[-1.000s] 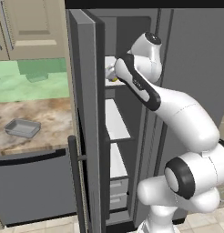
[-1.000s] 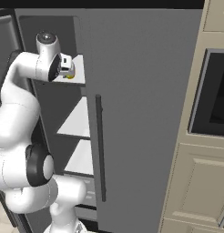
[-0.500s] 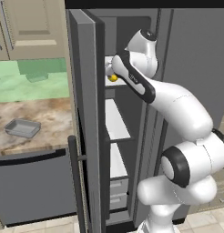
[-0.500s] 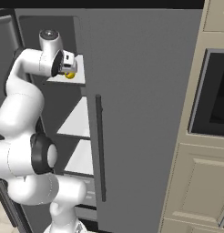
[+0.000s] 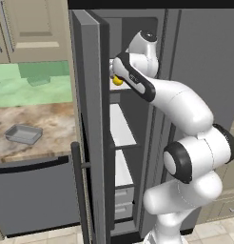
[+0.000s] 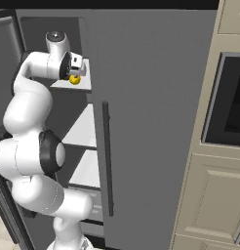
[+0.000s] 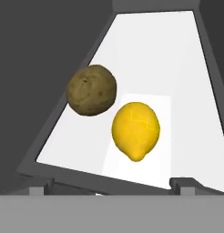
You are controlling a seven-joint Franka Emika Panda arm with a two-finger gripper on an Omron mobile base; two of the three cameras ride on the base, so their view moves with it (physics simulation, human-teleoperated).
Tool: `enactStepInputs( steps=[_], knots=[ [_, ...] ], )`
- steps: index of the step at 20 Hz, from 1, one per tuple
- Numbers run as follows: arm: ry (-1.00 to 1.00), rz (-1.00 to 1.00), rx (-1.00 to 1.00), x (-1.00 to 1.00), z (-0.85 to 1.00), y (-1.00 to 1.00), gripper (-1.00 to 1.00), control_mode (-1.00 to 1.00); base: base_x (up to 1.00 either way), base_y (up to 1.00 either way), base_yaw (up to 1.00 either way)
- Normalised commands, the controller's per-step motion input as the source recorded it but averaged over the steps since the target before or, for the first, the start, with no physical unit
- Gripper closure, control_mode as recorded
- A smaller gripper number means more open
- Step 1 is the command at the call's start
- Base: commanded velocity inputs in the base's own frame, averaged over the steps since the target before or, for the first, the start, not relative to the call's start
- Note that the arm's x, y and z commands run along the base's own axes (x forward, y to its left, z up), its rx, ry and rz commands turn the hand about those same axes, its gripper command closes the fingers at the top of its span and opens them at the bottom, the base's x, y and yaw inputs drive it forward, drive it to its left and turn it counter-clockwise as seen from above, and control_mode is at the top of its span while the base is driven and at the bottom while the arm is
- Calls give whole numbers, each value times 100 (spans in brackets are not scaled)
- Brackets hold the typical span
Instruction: Take the lemon and potato out of the freezer and place them in the tupperware container on the counter. Then put the tupperware containing the vegetables back in the freezer.
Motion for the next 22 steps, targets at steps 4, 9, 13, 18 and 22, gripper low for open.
enactStepInputs(
  steps=[4, 9, 13, 18, 22],
  knots=[
    [0, -5, -2, 23, -5, 0, -100, -100, 0, 0, 0],
    [0, -5, -3, 15, -16, 0, -100, -100, 0, 0, 0],
    [0, -4, -3, 11, -20, 0, -100, -100, 0, 0, 0],
    [0, -4, -2, 20, -22, 0, -100, -100, 0, 0, 0],
    [0, -3, -1, 21, -20, 0, -100, -100, 0, 0, 0]
  ],
)
